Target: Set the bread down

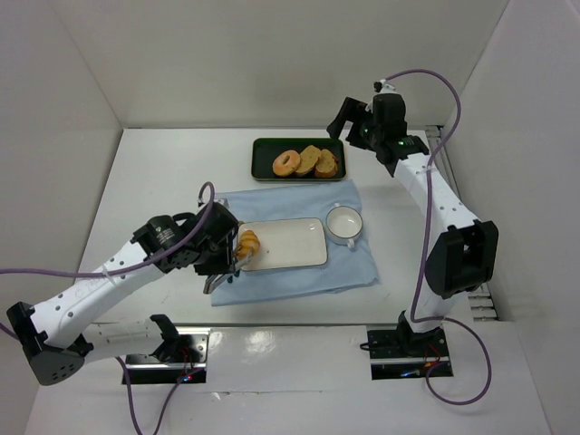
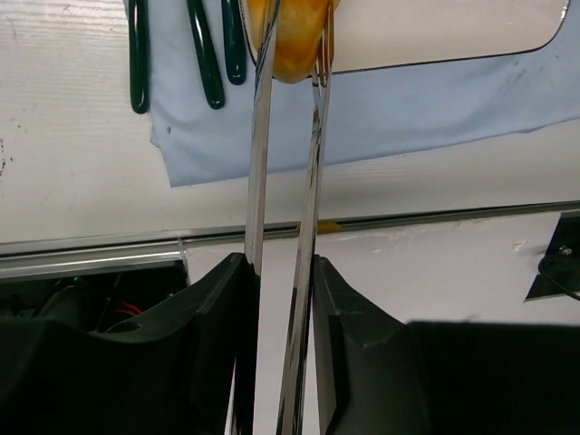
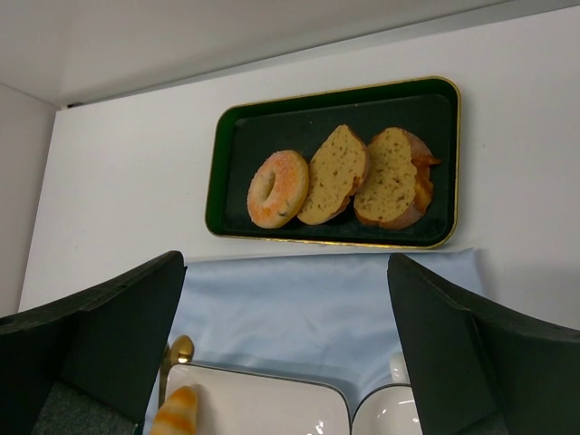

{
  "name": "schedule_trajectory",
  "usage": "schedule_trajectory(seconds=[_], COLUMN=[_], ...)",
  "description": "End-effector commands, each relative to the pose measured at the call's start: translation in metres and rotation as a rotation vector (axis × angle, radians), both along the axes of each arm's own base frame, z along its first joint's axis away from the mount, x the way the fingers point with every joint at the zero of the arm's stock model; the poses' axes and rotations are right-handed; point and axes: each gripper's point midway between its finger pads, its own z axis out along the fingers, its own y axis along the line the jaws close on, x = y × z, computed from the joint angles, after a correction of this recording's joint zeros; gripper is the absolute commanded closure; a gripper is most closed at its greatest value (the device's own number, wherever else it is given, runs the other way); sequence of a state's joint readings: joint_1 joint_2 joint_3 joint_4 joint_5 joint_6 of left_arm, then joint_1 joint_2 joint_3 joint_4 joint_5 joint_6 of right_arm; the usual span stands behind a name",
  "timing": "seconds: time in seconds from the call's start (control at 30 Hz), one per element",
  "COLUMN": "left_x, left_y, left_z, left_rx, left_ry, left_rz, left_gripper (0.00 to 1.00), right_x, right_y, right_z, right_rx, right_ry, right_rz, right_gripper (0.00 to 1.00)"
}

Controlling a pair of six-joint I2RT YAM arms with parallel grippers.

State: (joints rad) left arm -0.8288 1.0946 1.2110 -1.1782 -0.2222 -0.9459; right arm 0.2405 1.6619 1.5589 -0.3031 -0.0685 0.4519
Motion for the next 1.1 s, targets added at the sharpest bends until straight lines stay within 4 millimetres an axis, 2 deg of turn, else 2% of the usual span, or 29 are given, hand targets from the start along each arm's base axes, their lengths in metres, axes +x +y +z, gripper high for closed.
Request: schedule_trajectory(seconds=[0.0,0.13,0.17,0.3,0.43,0.77,0.93,1.07], left_x=[0.005,0.008,0.008,0.01,0.008,0.004,-0.001,-0.008], left_y=[-0.007,-0.012,-0.015,-0.019,-0.025,-0.023,-0.026,-0.022], left_z=[0.003,0.0,0.001,0.009,0.004,0.0,-0.003,-0.008], left_rx=[-0.057,-0.067,-0.075,-0.089,-0.083,-0.07,-0.08,-0.063], left_ry=[-0.04,-0.037,-0.04,-0.061,-0.027,-0.009,0.016,0.048], left_rz=[0.021,0.016,-0.001,-0.034,-0.074,-0.086,-0.11,-0.114], left_gripper=[0.55,0.55,0.55,0.54,0.54,0.53,0.48,0.37], right_x=[-0.002,-0.007,-0.008,-0.008,-0.008,-0.006,-0.006,-0.005], right_y=[-0.004,-0.01,-0.015,-0.018,-0.018,-0.022,-0.024,-0.024], right_z=[0.038,0.03,0.034,0.029,0.029,0.034,0.034,0.032], right_rx=[0.013,0.008,0.01,0.011,0.011,0.021,0.032,0.032], right_ry=[-0.089,-0.071,-0.08,-0.069,-0.069,-0.075,-0.072,-0.072], right_rz=[0.0,-0.01,-0.019,-0.019,-0.019,-0.032,-0.036,-0.036], right_gripper=[0.0,0.0,0.0,0.0,0.0,0.0,0.0,0.0])
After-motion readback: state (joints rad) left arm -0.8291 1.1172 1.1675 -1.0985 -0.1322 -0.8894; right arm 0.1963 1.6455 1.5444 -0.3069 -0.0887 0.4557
